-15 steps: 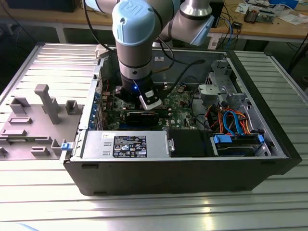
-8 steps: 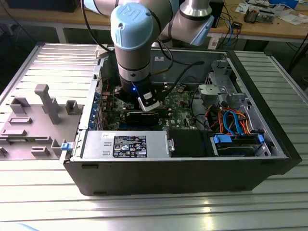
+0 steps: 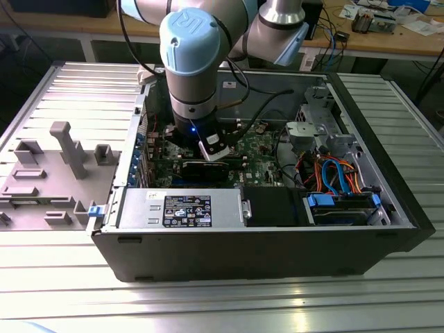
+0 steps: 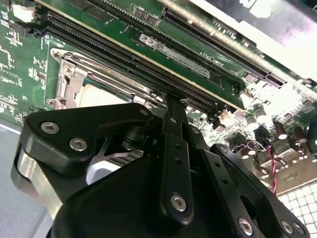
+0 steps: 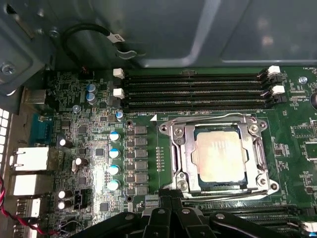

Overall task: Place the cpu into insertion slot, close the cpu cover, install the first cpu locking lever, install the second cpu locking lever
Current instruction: 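Install the second cpu locking lever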

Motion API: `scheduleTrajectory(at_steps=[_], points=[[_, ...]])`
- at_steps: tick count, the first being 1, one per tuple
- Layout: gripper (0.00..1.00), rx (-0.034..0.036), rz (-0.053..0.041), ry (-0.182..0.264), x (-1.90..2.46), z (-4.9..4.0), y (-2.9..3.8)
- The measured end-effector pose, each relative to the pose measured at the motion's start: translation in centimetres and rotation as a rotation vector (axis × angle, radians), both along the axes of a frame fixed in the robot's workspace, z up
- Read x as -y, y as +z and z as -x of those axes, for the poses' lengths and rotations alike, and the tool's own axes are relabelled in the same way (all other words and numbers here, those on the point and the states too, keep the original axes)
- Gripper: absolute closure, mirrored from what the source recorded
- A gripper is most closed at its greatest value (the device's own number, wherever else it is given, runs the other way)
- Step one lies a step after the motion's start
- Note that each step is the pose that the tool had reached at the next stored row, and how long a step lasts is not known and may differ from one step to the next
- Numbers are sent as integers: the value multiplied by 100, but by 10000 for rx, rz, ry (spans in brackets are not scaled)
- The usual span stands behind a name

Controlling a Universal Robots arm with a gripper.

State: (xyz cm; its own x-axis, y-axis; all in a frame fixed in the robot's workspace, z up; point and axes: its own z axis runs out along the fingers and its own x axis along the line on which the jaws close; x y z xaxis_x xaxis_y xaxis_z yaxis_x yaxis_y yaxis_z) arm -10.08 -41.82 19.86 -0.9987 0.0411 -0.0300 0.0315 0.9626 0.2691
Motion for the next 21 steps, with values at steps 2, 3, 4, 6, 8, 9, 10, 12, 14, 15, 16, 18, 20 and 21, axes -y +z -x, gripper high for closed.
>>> scheduleTrajectory(at_steps=[2, 3, 4, 6, 8, 9, 10, 12, 14, 15, 16, 18, 20, 21], points=[[89, 1, -33, 0, -6, 1, -10], [89, -1, -44, 0, -9, 4, -12], [89, 0, -47, -1, -10, 5, -13], [89, 1, -51, 0, -13, 13, -15], [89, 1, -52, -1, -17, 19, -16], [89, 2, -53, -1, -20, 22, -15], [89, 1, -52, 0, -23, 24, -15], [89, 0, -49, 0, -43, 34, -14], [89, 0, -52, 0, -56, 39, -16], [89, 1, -53, 0, -60, 40, -17], [89, 0, -56, 0, -64, 42, -17], [89, 1, -66, -1, -70, 46, -17], [89, 2, -78, -1, -74, 50, -18], [89, 3, -78, -1, -75, 53, -18]])
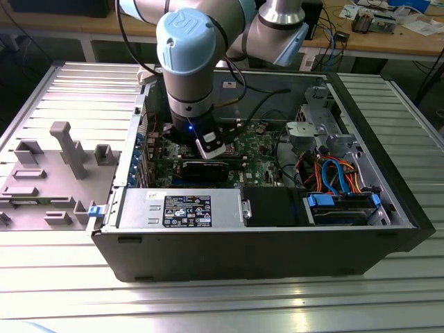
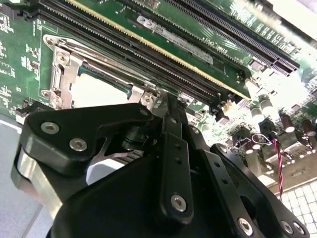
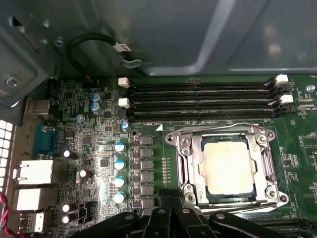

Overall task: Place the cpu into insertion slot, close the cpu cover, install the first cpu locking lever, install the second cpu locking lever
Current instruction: 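Install the second cpu locking lever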

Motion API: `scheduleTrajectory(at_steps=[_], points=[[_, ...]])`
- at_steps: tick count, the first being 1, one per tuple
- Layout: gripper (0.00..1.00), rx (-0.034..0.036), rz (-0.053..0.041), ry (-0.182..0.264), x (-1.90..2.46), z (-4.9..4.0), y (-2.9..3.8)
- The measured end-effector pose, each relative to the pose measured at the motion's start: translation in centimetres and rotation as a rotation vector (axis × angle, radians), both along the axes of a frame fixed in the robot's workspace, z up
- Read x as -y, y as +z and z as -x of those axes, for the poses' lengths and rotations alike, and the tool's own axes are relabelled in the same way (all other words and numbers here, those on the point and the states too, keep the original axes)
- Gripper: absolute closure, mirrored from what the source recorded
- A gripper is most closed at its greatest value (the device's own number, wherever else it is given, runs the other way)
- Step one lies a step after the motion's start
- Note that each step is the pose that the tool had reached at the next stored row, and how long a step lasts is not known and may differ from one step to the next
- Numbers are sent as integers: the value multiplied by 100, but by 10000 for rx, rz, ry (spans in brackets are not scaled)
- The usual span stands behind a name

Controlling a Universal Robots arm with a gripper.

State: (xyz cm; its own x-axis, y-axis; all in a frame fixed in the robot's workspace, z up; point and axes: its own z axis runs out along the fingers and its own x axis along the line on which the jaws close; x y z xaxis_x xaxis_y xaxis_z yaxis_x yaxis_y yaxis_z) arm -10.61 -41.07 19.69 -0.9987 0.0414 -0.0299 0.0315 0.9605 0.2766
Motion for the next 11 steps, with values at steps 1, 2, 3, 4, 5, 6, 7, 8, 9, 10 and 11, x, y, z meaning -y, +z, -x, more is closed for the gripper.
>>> scheduleTrajectory(at_steps=[1, 2, 3, 4, 5, 6, 7, 8, 9, 10, 11], points=[[89, -2, 3, 1, 0, 3, 4], [89, -2, 3, 2, 0, 6, 18], [89, -2, 3, 2, 0, 7, 32], [89, -2, 3, 1, 0, 8, 52], [89, -1, 2, 0, 0, 9, 72], [89, -2, 3, 0, 0, 9, 97], [89, -2, 3, 1, 0, 9, 117], [89, -1, 2, 0, 0, 9, 151], [89, -2, 3, 1, 0, 9, 169], [89, -3, 2, 0, -1, 9, 176], [89, -1, 0, 0, -1, 9, 176]])
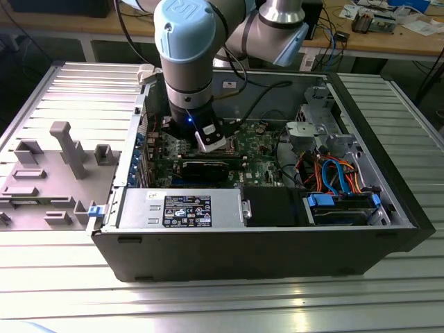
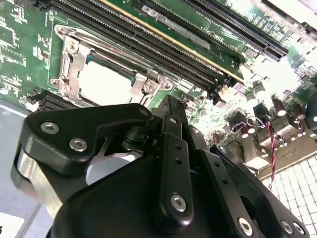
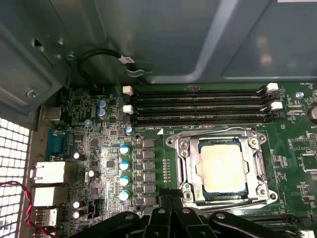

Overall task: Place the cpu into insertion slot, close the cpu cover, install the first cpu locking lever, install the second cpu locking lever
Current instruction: 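Install the second cpu locking lever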

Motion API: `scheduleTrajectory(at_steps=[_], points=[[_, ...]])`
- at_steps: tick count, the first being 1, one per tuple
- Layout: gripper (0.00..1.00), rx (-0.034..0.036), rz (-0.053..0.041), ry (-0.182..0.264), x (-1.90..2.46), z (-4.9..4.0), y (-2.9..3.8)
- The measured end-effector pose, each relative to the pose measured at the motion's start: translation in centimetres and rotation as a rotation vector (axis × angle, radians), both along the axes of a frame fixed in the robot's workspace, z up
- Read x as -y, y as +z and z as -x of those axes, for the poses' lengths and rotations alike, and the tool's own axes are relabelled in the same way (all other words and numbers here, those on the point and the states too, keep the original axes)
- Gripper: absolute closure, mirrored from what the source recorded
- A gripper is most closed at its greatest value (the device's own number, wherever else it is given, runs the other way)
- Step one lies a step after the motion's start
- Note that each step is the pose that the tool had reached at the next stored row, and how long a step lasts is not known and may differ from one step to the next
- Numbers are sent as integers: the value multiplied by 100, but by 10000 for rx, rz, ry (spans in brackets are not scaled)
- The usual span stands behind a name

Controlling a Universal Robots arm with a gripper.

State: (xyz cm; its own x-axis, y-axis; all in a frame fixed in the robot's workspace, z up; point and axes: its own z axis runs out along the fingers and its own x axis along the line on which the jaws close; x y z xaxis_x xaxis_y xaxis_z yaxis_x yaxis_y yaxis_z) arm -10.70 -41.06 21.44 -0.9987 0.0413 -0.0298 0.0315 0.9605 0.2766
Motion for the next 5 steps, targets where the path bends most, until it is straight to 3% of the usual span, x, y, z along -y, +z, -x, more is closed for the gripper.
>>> scheduleTrajectory(at_steps=[5], points=[[89, -1, 2, 0, 0, 0, 3]])
